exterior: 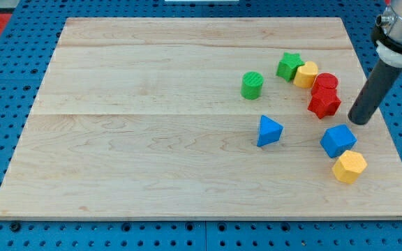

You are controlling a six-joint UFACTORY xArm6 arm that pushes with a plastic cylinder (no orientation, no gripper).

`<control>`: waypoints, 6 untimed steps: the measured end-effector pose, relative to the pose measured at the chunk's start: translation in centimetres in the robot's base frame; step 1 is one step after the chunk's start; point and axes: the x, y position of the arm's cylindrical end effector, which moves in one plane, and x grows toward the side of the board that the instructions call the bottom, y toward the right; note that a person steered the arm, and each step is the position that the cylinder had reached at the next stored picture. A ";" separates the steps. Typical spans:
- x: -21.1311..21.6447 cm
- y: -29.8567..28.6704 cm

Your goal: Move the red star away from the red circle

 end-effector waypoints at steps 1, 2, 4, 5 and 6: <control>-1.9 -1.7; -2.2 -3.9; -0.8 -4.2; -1.5 -2.5; -2.9 -2.1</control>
